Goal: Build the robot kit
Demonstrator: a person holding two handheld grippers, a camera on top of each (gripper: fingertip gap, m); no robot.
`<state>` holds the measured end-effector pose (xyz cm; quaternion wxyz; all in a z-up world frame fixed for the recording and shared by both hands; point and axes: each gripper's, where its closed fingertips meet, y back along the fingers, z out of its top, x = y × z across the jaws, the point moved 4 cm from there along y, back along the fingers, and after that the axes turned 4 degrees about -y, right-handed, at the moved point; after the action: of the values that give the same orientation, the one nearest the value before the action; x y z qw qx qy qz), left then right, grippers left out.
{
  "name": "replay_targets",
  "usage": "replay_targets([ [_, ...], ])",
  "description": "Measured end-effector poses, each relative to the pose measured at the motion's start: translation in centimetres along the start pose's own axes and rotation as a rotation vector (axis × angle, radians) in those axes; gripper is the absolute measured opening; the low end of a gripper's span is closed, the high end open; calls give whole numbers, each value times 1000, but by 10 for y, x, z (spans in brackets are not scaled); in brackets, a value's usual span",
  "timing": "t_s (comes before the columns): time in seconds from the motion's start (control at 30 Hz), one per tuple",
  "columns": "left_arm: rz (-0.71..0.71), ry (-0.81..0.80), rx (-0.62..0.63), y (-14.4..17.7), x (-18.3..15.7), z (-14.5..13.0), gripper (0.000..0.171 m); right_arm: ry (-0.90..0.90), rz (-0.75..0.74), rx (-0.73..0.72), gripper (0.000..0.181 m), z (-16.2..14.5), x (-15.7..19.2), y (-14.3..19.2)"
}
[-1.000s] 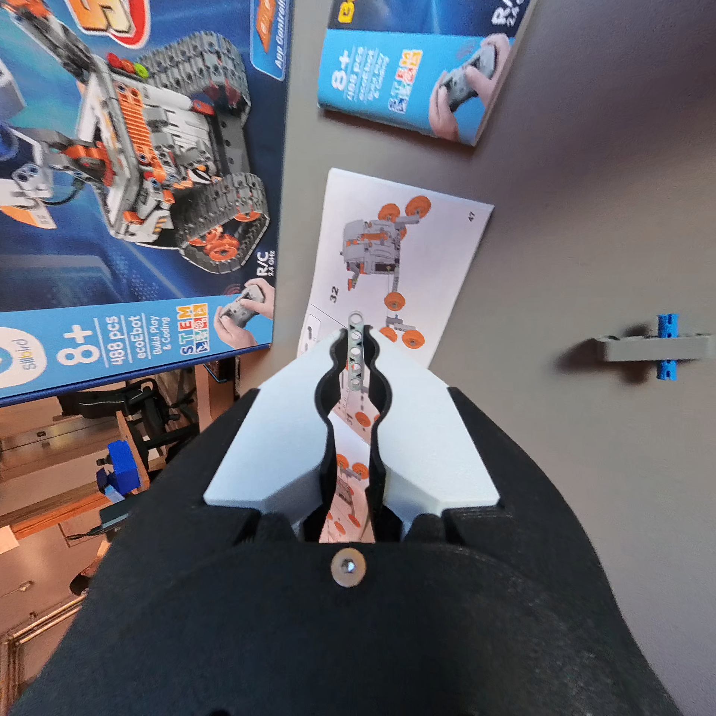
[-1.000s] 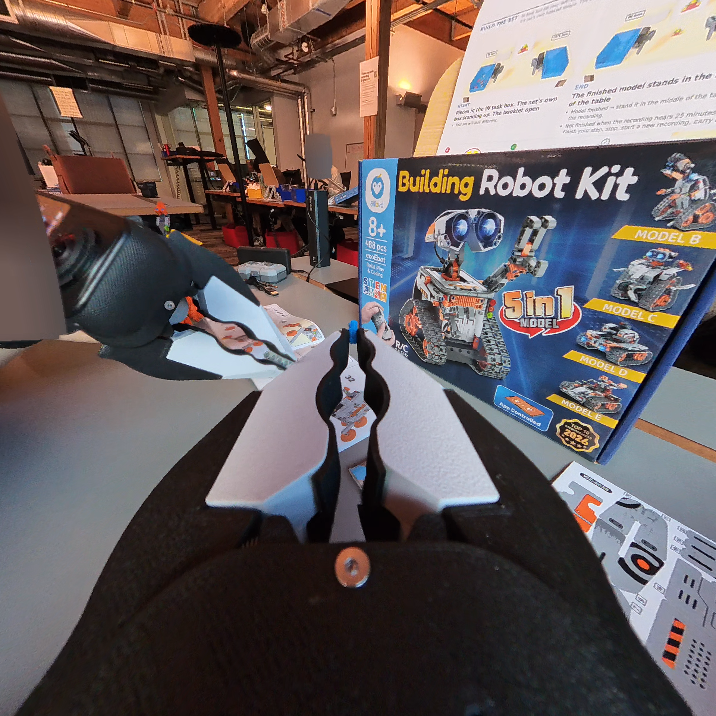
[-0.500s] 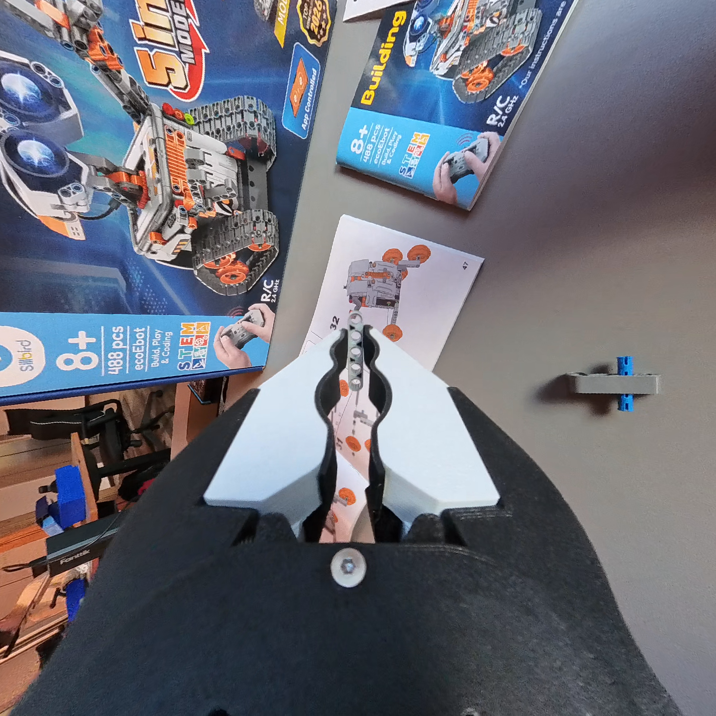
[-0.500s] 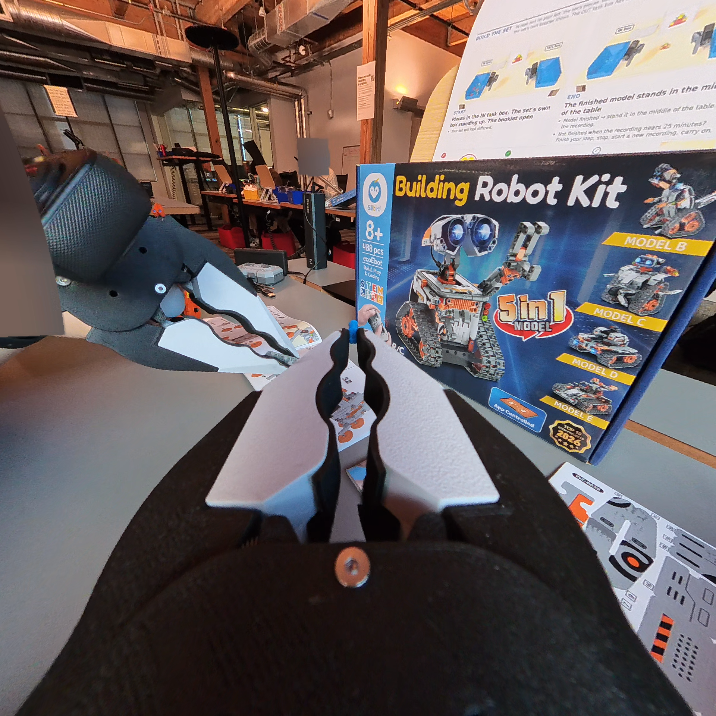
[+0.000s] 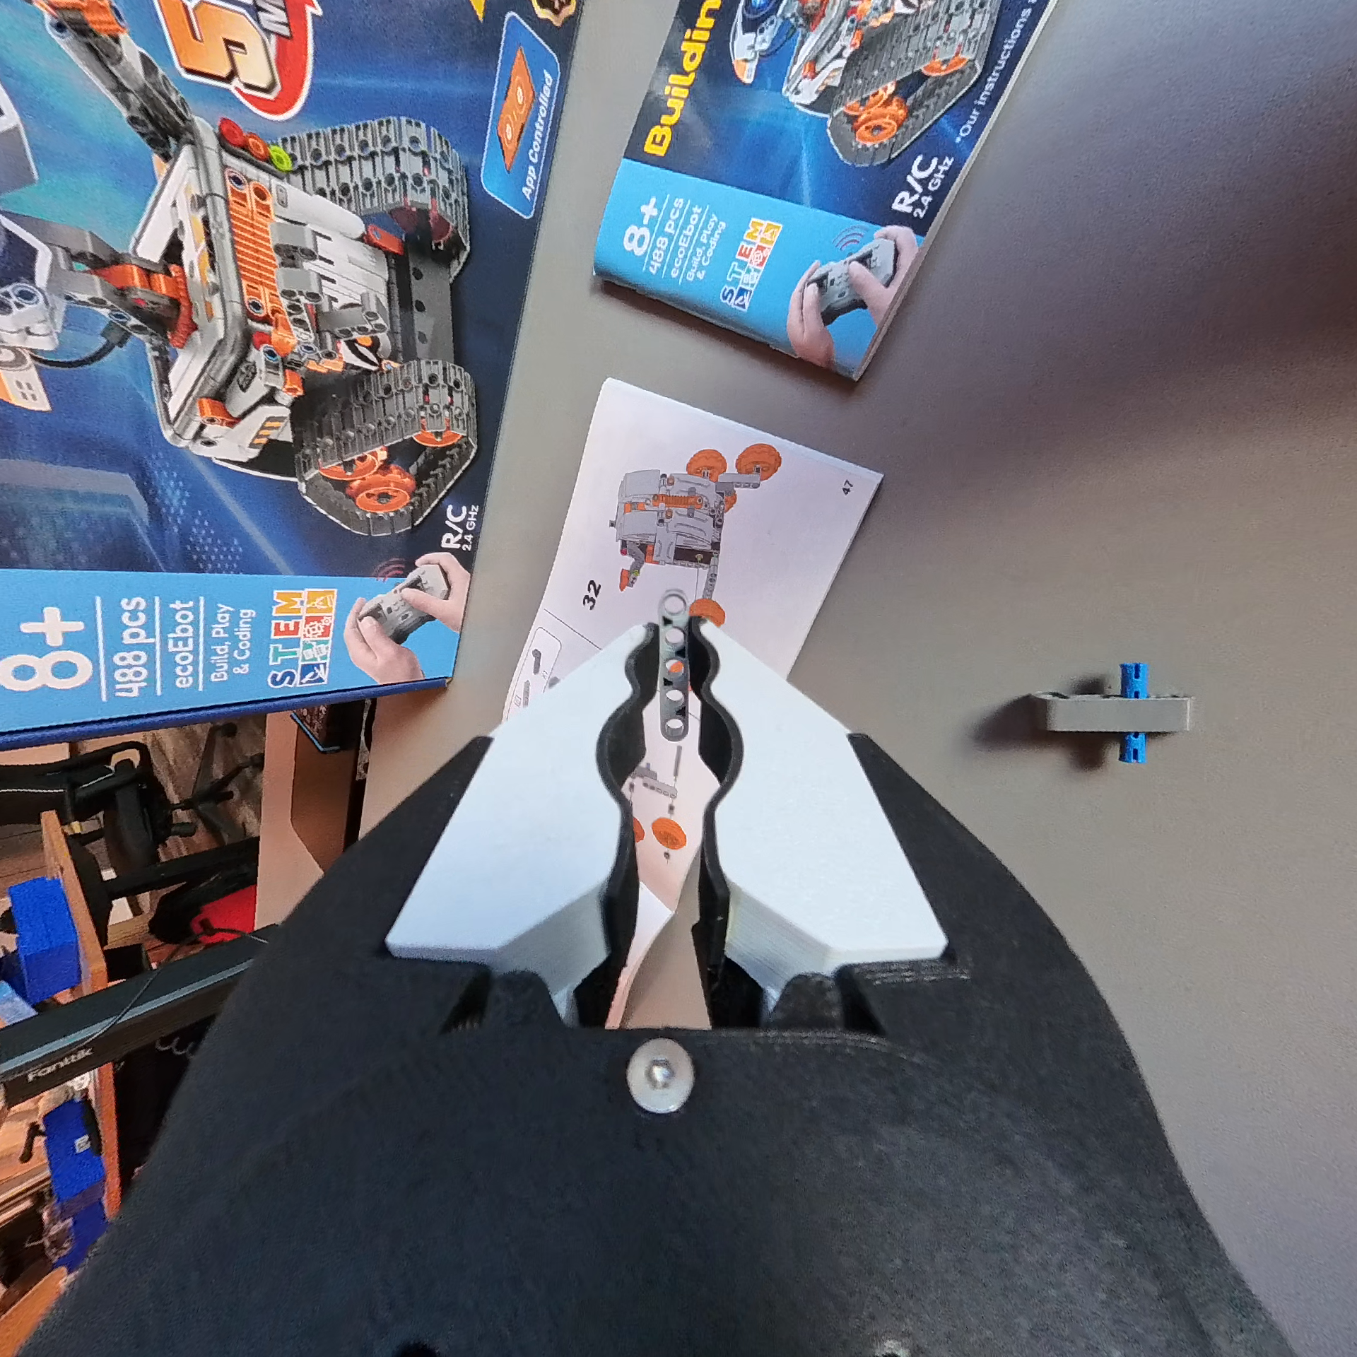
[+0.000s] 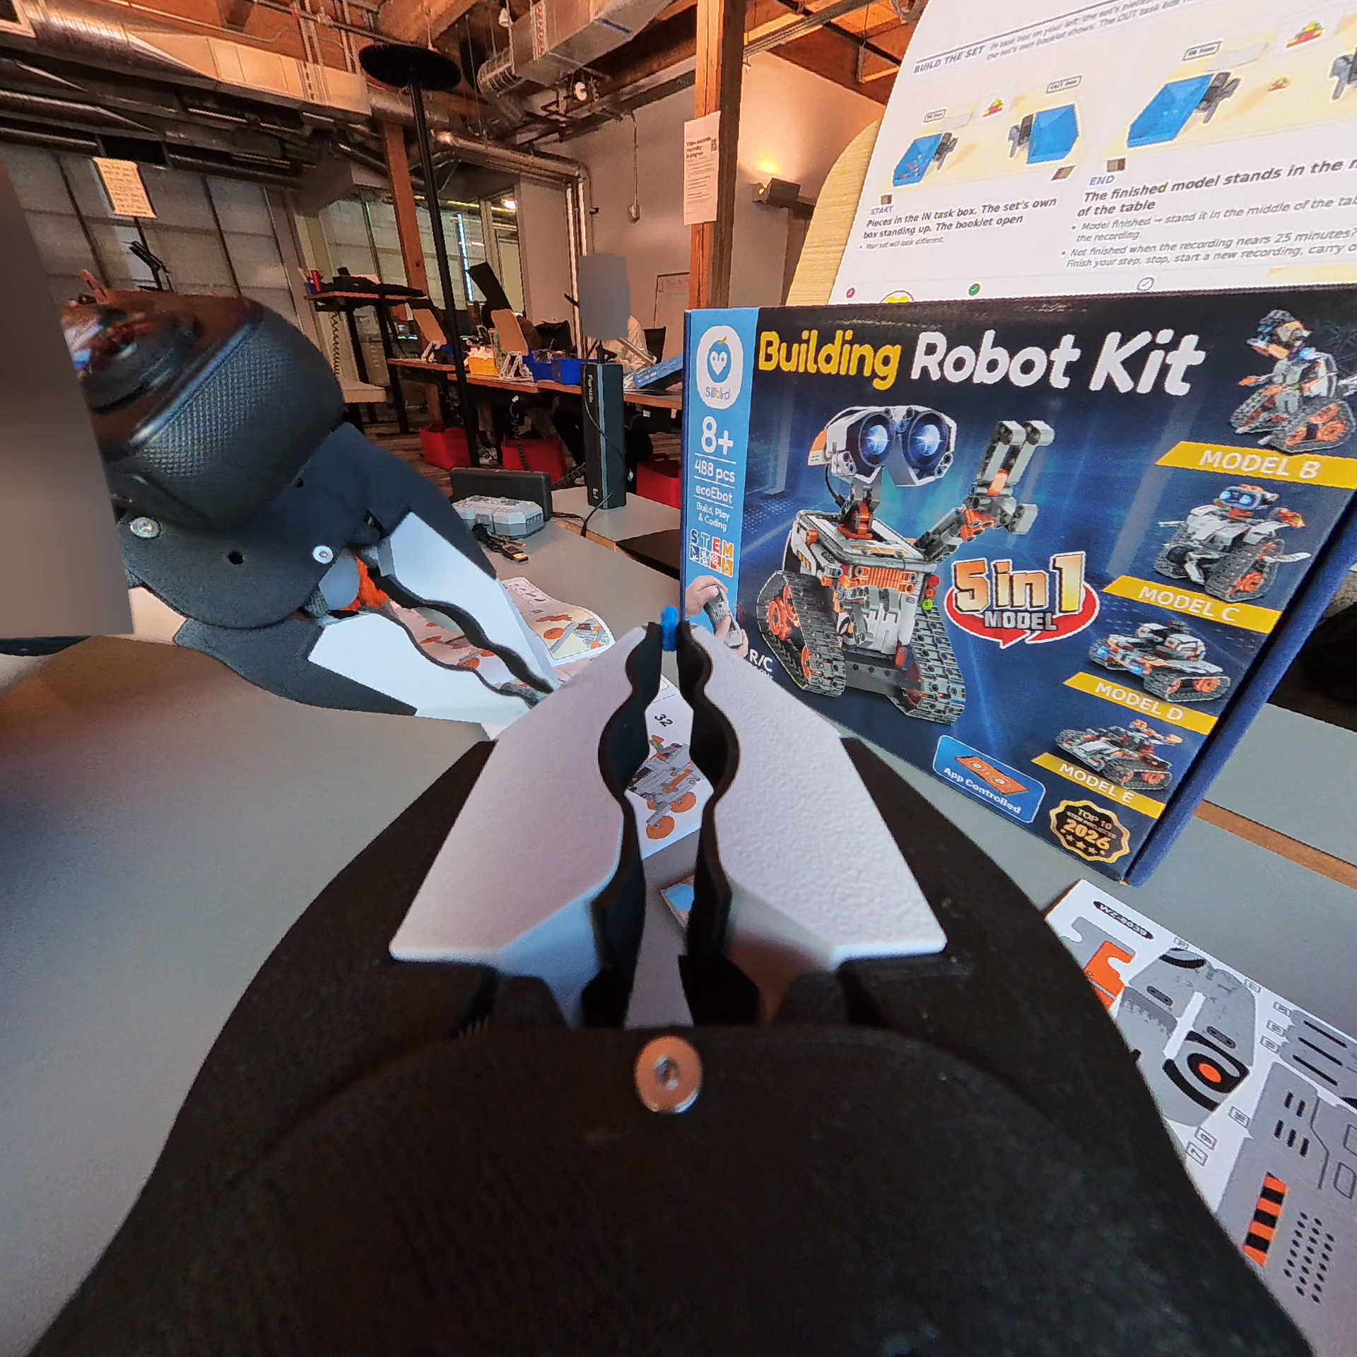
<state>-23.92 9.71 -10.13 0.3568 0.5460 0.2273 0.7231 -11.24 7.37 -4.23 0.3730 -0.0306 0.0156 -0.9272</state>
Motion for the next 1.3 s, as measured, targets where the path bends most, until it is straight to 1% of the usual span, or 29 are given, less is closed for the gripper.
replay_targets([
  [0.17, -23, 17, 43, -1, -2, -5, 5, -2, 5, 11, 3, -2, 1, -1],
  [0.37, -28, -1, 106, -2, -3, -14, 5, 6, 13, 32, 3, -5, 2, -3],
  [0.47, 5, -23, 126, -1, 1, -16, 5, 7, 15, 39, 3, -6, 3, -4],
  [0.6, 62, -97, 158, 0, 3, -18, 6, 4, 17, 38, 3, -6, 3, -4],
  [0.73, 61, -124, 173, 0, 1, -19, 6, 4, 19, 39, 3, -6, 3, -4],
  [1.0, 91, -128, 113, 4, 4, -10, 6, 3, 22, 37, 3, -5, 4, -4],
  [1.3, 75, -123, 101, 6, 3, -9, 6, 7, 23, 35, 3, -4, 5, -4],
])
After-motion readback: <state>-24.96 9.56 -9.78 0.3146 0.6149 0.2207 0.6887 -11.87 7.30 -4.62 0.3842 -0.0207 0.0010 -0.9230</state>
